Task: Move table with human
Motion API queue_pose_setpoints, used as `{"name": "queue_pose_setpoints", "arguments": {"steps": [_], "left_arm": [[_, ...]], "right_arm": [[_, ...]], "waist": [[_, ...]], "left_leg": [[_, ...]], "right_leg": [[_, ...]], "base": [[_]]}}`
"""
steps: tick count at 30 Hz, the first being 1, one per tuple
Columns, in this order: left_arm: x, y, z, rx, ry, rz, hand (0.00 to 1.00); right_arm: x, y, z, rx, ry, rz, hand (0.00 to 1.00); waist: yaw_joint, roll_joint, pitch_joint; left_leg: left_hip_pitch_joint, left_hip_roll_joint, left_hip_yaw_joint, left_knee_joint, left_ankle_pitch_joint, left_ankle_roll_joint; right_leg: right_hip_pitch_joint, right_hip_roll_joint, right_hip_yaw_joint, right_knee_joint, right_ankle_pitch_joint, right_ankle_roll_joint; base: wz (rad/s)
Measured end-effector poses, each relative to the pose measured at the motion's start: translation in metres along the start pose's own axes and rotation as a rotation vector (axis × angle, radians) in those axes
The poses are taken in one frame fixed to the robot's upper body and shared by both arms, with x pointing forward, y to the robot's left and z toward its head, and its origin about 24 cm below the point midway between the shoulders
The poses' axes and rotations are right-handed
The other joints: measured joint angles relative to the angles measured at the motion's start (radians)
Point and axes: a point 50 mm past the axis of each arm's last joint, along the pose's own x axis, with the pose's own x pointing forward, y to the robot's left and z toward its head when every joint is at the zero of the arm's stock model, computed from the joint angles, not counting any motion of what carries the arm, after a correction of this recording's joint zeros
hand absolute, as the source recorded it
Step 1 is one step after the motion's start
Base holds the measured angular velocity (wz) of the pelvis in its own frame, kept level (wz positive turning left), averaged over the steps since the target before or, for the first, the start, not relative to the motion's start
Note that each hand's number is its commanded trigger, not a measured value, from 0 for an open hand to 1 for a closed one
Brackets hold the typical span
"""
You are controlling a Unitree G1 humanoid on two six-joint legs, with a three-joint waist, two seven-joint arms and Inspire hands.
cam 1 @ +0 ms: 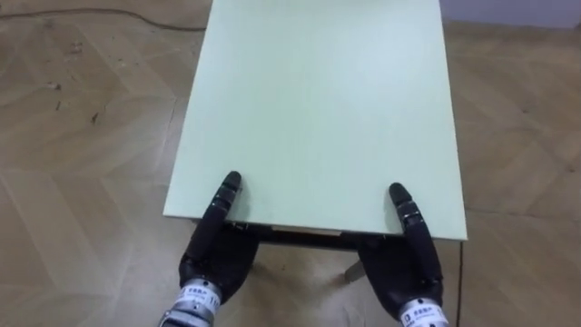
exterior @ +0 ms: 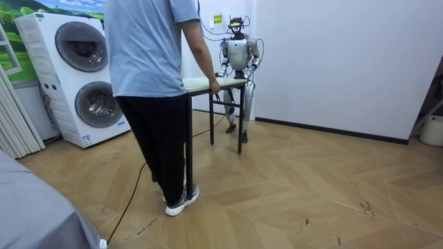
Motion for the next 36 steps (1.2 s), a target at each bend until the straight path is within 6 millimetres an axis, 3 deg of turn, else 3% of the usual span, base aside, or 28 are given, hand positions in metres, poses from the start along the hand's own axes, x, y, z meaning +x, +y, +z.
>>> {"name": "queue_pose_setpoints", "arguments": {"steps": [2, 4, 5, 7, 8, 9, 10, 11, 12, 13, 16, 17, 19, 20, 21, 22, 23, 24, 25, 26, 27, 28, 29, 30, 31, 34, 36], "left_arm": [[0.001, -0.001, 0.002, 0.020, 0.000, -0.007, 1.00], [0.001, -0.001, 0.001, 0.026, 0.005, -0.004, 1.00], [0.000, 0.000, -0.002, 0.016, 0.009, 0.010, 1.00], [0.000, 0.000, -0.004, 0.013, 0.018, 0.021, 1.00], [0.000, 0.001, -0.005, 0.013, 0.022, 0.022, 1.00], [0.000, -0.001, -0.006, 0.017, 0.029, 0.017, 1.00], [0.001, -0.001, -0.007, 0.011, 0.030, 0.015, 1.00], [-0.001, -0.001, -0.008, -0.009, 0.012, 0.017, 1.00], [-0.005, 0.004, -0.008, -0.038, -0.015, 0.039, 1.00], [-0.010, 0.009, -0.008, -0.066, -0.029, 0.054, 1.00], [-0.011, 0.010, -0.007, -0.070, -0.031, 0.057, 1.00], [-0.009, 0.008, -0.008, -0.068, -0.020, 0.047, 1.00], [-0.007, 0.005, -0.011, -0.068, -0.003, 0.035, 1.00], [-0.005, 0.003, -0.012, -0.069, 0.002, 0.025, 1.00], [-0.002, -0.001, -0.012, -0.064, 0.007, 0.012, 1.00], [0.000, -0.003, -0.012, -0.057, 0.008, 0.005, 1.00], [0.004, -0.006, -0.009, -0.039, 0.010, -0.006, 1.00], [0.007, -0.009, -0.010, -0.027, 0.024, -0.011, 1.00], [0.008, -0.010, -0.011, -0.023, 0.030, -0.009, 1.00], [0.006, -0.005, -0.011, -0.030, 0.019, 0.006, 1.00], [0.002, -0.001, -0.006, -0.035, -0.005, -0.007, 1.00], [0.001, 0.000, -0.005, -0.034, -0.010, -0.013, 1.00], [0.002, -0.002, -0.007, -0.041, -0.015, -0.019, 1.00], [0.004, -0.004, -0.011, -0.046, -0.003, -0.020, 1.00], [0.005, -0.004, -0.013, -0.047, 0.004, -0.019, 1.00], [0.009, -0.003, -0.017, -0.041, 0.022, 0.005, 1.00], [0.009, 0.002, -0.018, -0.042, 0.029, 0.026, 1.00]], "right_arm": [[0.000, 0.000, 0.000, 0.013, 0.000, 0.001, 1.00], [0.000, -0.001, 0.001, 0.014, 0.001, -0.002, 1.00], [-0.001, -0.004, 0.001, 0.015, 0.000, -0.013, 1.00], [-0.004, -0.006, 0.001, 0.018, -0.007, -0.024, 1.00], [-0.005, -0.007, 0.001, 0.022, -0.011, -0.030, 1.00], [-0.005, -0.008, 0.003, 0.024, -0.017, -0.030, 1.00], [-0.005, -0.007, 0.004, 0.020, -0.018, -0.024, 1.00], [-0.002, -0.003, 0.006, -0.002, -0.005, -0.008, 1.00], [0.003, -0.001, 0.004, -0.024, 0.019, -0.003, 1.00], [0.004, 0.000, 0.003, -0.044, 0.035, -0.005, 1.00], [0.004, 0.000, 0.002, -0.051, 0.037, -0.004, 1.00], [0.004, 0.001, 0.004, -0.057, 0.028, 0.002, 1.00], [0.005, 0.002, 0.007, -0.068, 0.005, 0.010, 1.00], [0.005, 0.003, 0.008, -0.070, -0.004, 0.014, 1.00], [0.006, 0.004, 0.010, -0.068, -0.012, 0.021, 1.00], [0.006, 0.005, 0.010, -0.063, -0.016, 0.025, 1.00], [0.007, 0.005, 0.012, -0.052, -0.029, 0.027, 1.00], [0.006, 0.005, 0.012, -0.042, -0.037, 0.029, 1.00], [0.006, 0.005, 0.014, -0.041, -0.038, 0.030, 1.00], [0.006, 0.004, 0.015, -0.042, -0.022, 0.021, 1.00], [0.007, 0.005, 0.008, -0.036, 0.009, 0.025, 1.00], [0.006, 0.006, 0.005, -0.028, 0.013, 0.029, 1.00], [0.006, 0.008, 0.008, -0.050, 0.009, 0.054, 1.00], [0.006, 0.008, 0.011, -0.052, -0.013, 0.052, 1.00], [0.006, 0.006, 0.013, -0.053, -0.021, 0.047, 1.00], [0.004, 0.001, 0.015, -0.042, -0.030, 0.023, 1.00], [0.002, -0.004, 0.018, -0.056, -0.027, 0.003, 1.00]], "waist": [[-0.016, 0.001, 0.0001], [-0.008, 0.001, 0.0003], [0.008, 0.007, 0.0003], [0.040, 0.018, 0.0047], [0.041, 0.022, 0.0056], [0.041, 0.027, 0.0033], [0.037, 0.026, 0.0014], [0.051, 0.033, 0.0041], [0.072, 0.070, 0.0040], [0.075, 0.095, 0.0013], [0.057, 0.103, 0.0014], [0.031, 0.104, 0.0017], [0.002, 0.116, 0.0013], [-0.004, 0.126, 0.0012], [-0.016, 0.139, 0.0006], [-0.023, 0.143, 0.0011], [-0.041, 0.143, -0.0002], [-0.071, 0.140, -0.0008], [-0.081, 0.141, 0.0011], [-0.092, 0.159, 0.0025], [-0.084, 0.156, -0.0020], [-0.085, 0.144, -0.0041], [-0.072, 0.168, 0.0012], [-0.071, 0.159, 0.0039], [-0.073, 0.156, 0.0031], [-0.093, 0.133, 0.0004], [-0.085, 0.103, -0.0030]], "left_leg": [[0.002, -0.005, -0.025, -0.048, 0.008, -0.014], [0.004, -0.004, -0.041, -0.069, 0.028, -0.030], [0.015, -0.002, -0.076, -0.076, 0.041, -0.047], [0.032, 0.000, -0.157, -0.104, 0.074, -0.083], [0.045, -0.009, -0.220, -0.165, 0.124, -0.108], [0.067, -0.015, -0.264, -0.267, 0.197, -0.137], [0.076, -0.014, -0.258, -0.308, 0.223, -0.148], [0.076, 0.015, -0.201, -0.239, 0.169, -0.137], [0.080, 0.078, -0.156, -0.065, 0.056, -0.145], [0.097, 0.115, -0.146, 0.083, 0.000, -0.156], [0.174, 0.153, -0.156, 0.244, -0.015, -0.161], [0.218, 0.175, -0.166, 0.274, -0.011, -0.168], [0.312, 0.211, -0.183, 0.224, 0.002, -0.189], [0.385, 0.233, -0.183, 0.132, 0.010, -0.203], [0.452, 0.238, -0.188, -0.011, 0.016, -0.213], [0.476, 0.237, -0.198, -0.090, 0.007, -0.222], [0.504, 0.220, -0.191, -0.218, -0.027, -0.257], [0.514, 0.190, -0.173, -0.303, -0.024, -0.252], [0.535, 0.170, -0.172, -0.342, -0.019, -0.245], [0.569, 0.160, -0.178, -0.398, -0.026, -0.244], [0.548, 0.157, -0.177, -0.393, -0.051, -0.244], [0.537, 0.135, -0.166, -0.384, -0.071, -0.238], [0.515, 0.134, -0.156, -0.360, -0.117, -0.219], [0.497, 0.111, -0.157, -0.368, -0.119, -0.219], [0.495, 0.095, -0.155, -0.382, -0.118, -0.215], [0.488, 0.040, -0.143, -0.398, -0.138, -0.179], [0.466, -0.020, -0.129, -0.372, -0.124, -0.142]], "right_leg": [[-0.016, 0.013, 0.006, 0.015, -0.009, -0.015], [-0.035, 0.021, 0.008, 0.042, -0.020, -0.025], [-0.037, 0.033, 0.007, 0.058, -0.019, -0.028], [-0.041, 0.057, 0.000, 0.068, -0.004, -0.054], [-0.043, 0.077, -0.013, 0.060, 0.019, -0.087], [-0.053, 0.097, -0.024, 0.022, 0.051, -0.118], [-0.056, 0.098, -0.034, -0.002, 0.065, -0.129], [-0.058, 0.096, -0.055, -0.027, 0.068, -0.129], [-0.062, 0.124, -0.088, -0.030, 0.080, -0.147], [-0.064, 0.144, -0.140, -0.016, 0.086, -0.158], [-0.094, 0.158, -0.217, 0.017, 0.092, -0.176], [-0.111, 0.161, -0.246, 0.017, 0.089, -0.188], [-0.158, 0.162, -0.260, 0.054, 0.087, -0.194], [-0.194, 0.160, -0.257, 0.088, 0.087, -0.194], [-0.237, 0.156, -0.235, 0.131, 0.087, -0.194], [-0.266, 0.152, -0.216, 0.159, 0.088, -0.193], [-0.323, 0.132, -0.175, 0.219, 0.092, -0.186], [-0.379, 0.100, -0.127, 0.287, 0.106, -0.179], [-0.423, 0.081, -0.100, 0.363, 0.116, -0.186], [-0.515, 0.114, -0.044, 0.419, 0.116, -0.184], [-0.522, 0.188, -0.014, 0.242, 0.206, -0.199], [-0.519, 0.182, -0.045, 0.198, 0.240, -0.220], [-0.535, 0.161, -0.085, 0.197, 0.260, -0.229], [-0.545, 0.132, -0.076, 0.202, 0.269, -0.217], [-0.546, 0.122, -0.075, 0.202, 0.274, -0.209], [-0.547, 0.067, -0.073, 0.182, 0.323, -0.179], [-0.528, 0.028, -0.067, 0.112, 0.406, -0.168]], "base": [[0.34], [0.09], [-0.21], [-0.10], [0.32], [0.38], [0.00], [-0.74], [-1.06], [-0.86], [0.04], [0.66], [0.48], [0.27], [0.35], [0.52], [0.81], [0.76], [0.37], [-0.26], [-0.31], [-0.25], [0.06], [0.09], [0.30], [0.21], [-0.12]]}}
